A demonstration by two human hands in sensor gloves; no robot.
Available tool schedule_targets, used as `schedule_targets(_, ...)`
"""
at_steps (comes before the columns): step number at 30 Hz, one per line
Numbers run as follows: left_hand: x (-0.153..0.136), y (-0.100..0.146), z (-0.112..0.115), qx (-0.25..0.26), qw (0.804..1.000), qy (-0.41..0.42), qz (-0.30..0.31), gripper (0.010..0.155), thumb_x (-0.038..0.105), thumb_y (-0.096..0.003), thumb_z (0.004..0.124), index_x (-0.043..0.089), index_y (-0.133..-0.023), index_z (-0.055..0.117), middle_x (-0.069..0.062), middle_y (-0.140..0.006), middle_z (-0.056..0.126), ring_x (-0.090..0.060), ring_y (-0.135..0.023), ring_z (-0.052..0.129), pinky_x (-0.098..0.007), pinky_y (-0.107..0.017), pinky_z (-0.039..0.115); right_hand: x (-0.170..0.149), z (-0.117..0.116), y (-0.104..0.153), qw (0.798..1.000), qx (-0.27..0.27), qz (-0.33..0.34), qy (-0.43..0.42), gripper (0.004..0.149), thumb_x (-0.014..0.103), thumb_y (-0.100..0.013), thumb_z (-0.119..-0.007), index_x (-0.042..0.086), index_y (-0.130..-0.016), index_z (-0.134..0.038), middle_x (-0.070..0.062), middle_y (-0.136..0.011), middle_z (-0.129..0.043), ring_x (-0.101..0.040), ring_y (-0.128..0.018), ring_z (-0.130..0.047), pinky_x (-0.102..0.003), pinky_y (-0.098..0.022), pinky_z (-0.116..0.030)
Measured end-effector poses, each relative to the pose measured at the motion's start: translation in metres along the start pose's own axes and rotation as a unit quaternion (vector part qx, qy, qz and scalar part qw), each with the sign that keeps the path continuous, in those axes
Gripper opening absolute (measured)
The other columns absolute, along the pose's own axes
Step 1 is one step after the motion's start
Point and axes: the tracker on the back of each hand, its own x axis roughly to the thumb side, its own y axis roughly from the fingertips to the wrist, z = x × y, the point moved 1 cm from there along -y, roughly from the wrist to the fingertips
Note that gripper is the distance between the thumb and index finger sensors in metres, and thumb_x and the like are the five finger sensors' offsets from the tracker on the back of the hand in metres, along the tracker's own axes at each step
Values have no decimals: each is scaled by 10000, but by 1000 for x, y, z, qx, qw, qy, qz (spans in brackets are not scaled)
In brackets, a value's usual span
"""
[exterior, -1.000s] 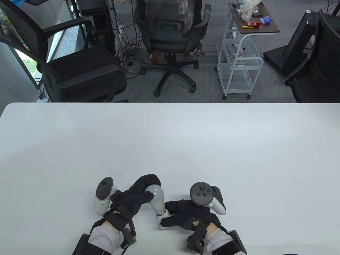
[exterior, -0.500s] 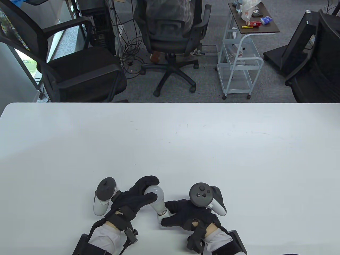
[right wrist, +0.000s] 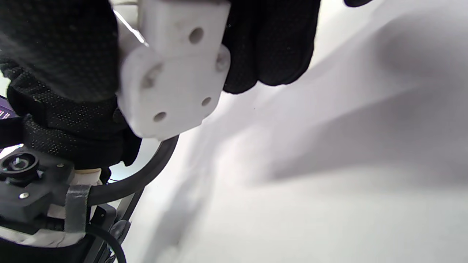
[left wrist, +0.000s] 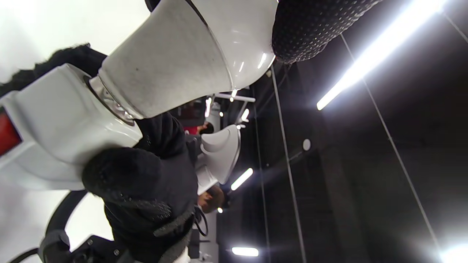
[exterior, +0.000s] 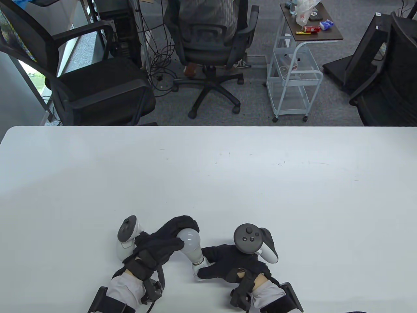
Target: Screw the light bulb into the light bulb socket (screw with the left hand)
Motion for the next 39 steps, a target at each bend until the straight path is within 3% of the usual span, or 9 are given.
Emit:
schedule_targets(5, 0, 0, 4, 17, 999, -45, -26, 694, 520, -633, 762, 273, -1190, 430, -275, -1195, 301, -537, -1100, 258, -871, -665, 291, 1, 1, 1, 1000, -18, -3, 11, 629, 444, -433, -955, 69, -901, -761, -209, -818, -885, -442, -726, -853, -767, -681, -404)
schedule_targets(8, 4, 0, 6, 41, 991, -114, -48, 695, 603, -613, 764, 344, -1163, 428, -254, -1140, 303, -507, -1068, 285, -856, -670, 273, 1, 1, 2, 1000, -22, -10, 19, 628, 437, -432, -958, 65, -899, -764, -214, -816, -884, -447, -724, -853, -767, -681, -401)
schedule_targets(12, 7, 1, 5, 61, 986, -145, -52, 662, 550, -626, 784, 325, -1152, 451, -240, -1118, 393, -480, -1053, 393, -839, -682, 336, 0, 1, 1, 999, -24, -14, 22, 628, 434, -431, -962, 59, -896, -767, -215, -815, -885, -449, -723, -852, -766, -683, -401)
schedule_targets(18, 3, 1, 1, 38, 997, -69, -11, 673, 425, -624, 772, 218, -1177, 449, -242, -1175, 473, -485, -1097, 460, -849, -683, 379, -1, 4, 2, 1000, -26, -9, 11, 625, 445, -426, -963, 72, -891, -775, -206, -805, -897, -439, -712, -866, -761, -682, -418)
schedule_targets(24, -2, -1, 3, 5, 1000, 4, 7, 708, 343, -630, 708, 99, -1199, 365, -254, -1212, 407, -501, -1127, 372, -857, -683, 343, -2, 5, 2, 1000, -22, -2, 1, 624, 449, -428, -960, 72, -890, -776, -205, -803, -899, -437, -711, -868, -754, -685, -424)
schedule_targets(26, -2, -1, 4, 17, 1000, -25, -2, 708, 394, -642, 693, 110, -1202, 365, -253, -1216, 389, -515, -1128, 320, -861, -677, 327, -3, 5, 2, 1000, -25, -5, 2, 624, 444, -429, -962, 68, -891, -775, -210, -806, -896, -442, -712, -865, -758, -685, -417)
schedule_targets(28, -1, 0, 6, 32, 997, -70, -28, 685, 468, -651, 724, 232, -1202, 394, -295, -1207, 277, -548, -1104, 232, -863, -671, 293, -2, 6, 3, 999, -32, -8, 10, 624, 443, -429, -963, 71, -893, -774, -209, -809, -893, -441, -718, -861, -760, -684, -415)
schedule_targets(32, 3, 0, 7, 59, 987, -145, -47, 683, 608, -617, 748, 356, -1167, 430, -283, -1154, 262, -532, -1067, 243, -852, -668, 267, -2, 5, 3, 999, -34, -12, 22, 623, 439, -427, -965, 72, -893, -773, -211, -811, -892, -443, -721, -858, -762, -685, -411)
schedule_targets(39, 4, 2, 4, 57, 990, -127, -32, 647, 481, -630, 779, 286, -1169, 479, -245, -1149, 441, -493, -1084, 401, -851, -671, 344, -2, 6, 3, 999, -35, -13, 28, 625, 436, -423, -969, 65, -889, -778, -209, -806, -896, -445, -716, -862, -762, -684, -412)
